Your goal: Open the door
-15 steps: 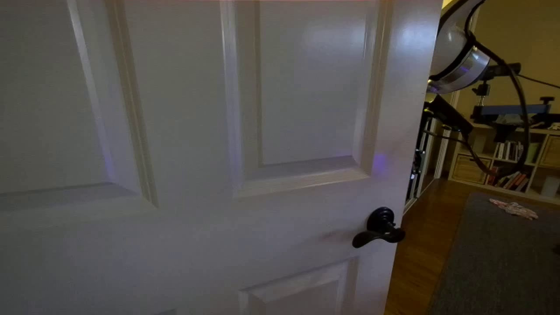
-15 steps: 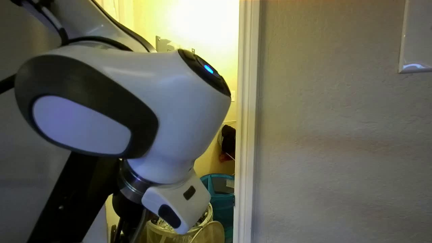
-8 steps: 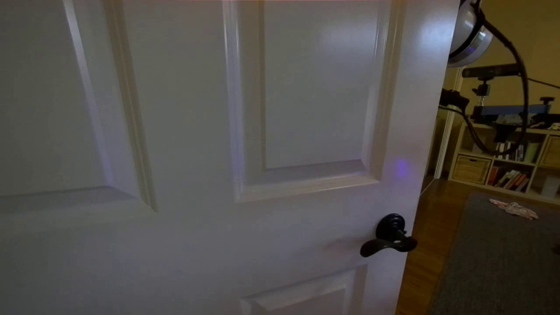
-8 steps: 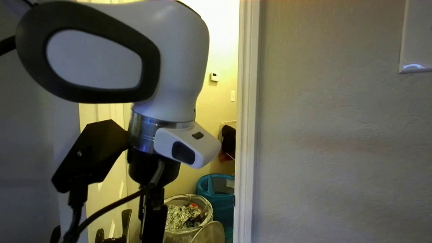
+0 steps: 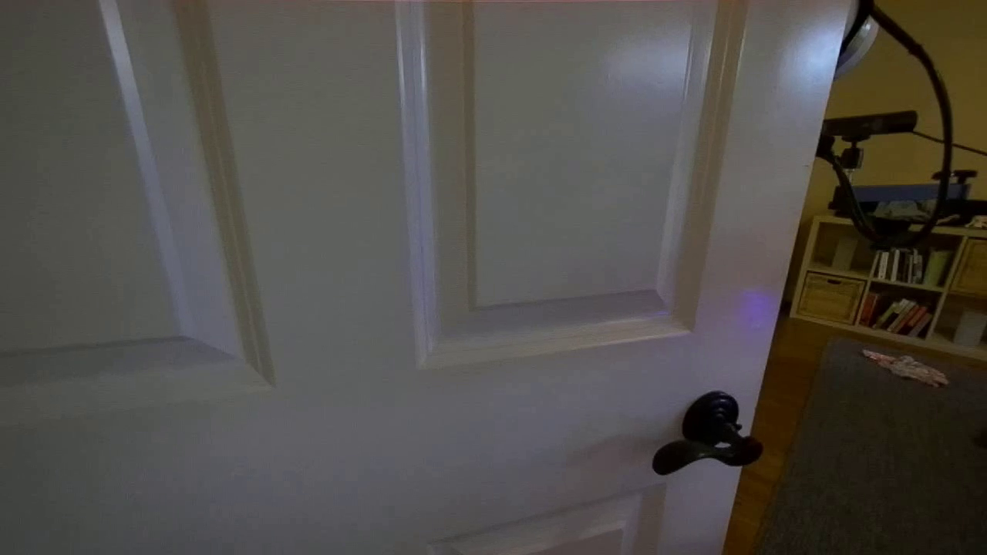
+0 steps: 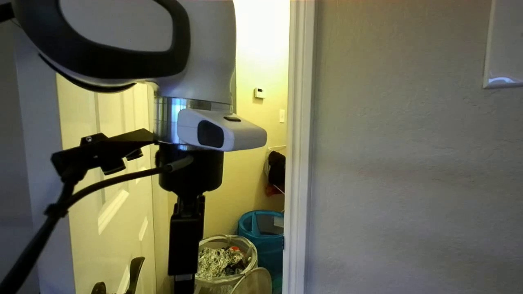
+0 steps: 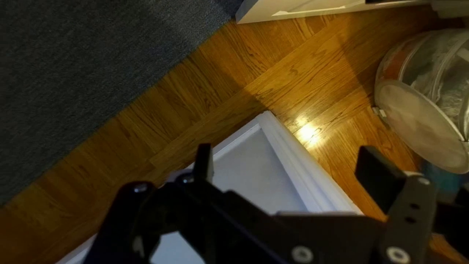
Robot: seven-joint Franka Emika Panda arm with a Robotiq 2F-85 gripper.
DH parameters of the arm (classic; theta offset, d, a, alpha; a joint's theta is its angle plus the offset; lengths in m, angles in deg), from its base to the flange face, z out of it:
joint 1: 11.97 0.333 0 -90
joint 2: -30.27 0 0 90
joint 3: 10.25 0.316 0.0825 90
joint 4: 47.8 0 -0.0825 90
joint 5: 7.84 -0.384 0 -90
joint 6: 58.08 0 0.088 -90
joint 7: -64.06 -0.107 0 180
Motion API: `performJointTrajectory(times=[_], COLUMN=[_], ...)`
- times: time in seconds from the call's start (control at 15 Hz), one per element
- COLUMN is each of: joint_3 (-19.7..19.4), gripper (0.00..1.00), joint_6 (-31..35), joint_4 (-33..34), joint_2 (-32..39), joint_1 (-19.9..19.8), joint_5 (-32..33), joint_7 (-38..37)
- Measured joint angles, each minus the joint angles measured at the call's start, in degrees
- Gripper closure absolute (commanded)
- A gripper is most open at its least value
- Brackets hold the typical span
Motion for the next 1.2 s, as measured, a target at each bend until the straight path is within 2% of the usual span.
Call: performJointTrajectory(times=[0.27,0.6,0.93,1.2], joint_3=[-1.5,-1.88,-1.34,0.08], gripper=[0.0,0.0,0.0,0.0], joint_6=[-0.08,-1.81,-8.69,-12.57], joint_4=[-1.57,-5.11,-9.34,-14.4], joint_2=[-1.74,-4.76,-9.39,-15.47], joint_1=[-0.02,0.08,0.2,0.21], joint_5=[1.78,2.94,9.8,12.0], joint_7=[-4.56,-4.77,-5.33,-6.32])
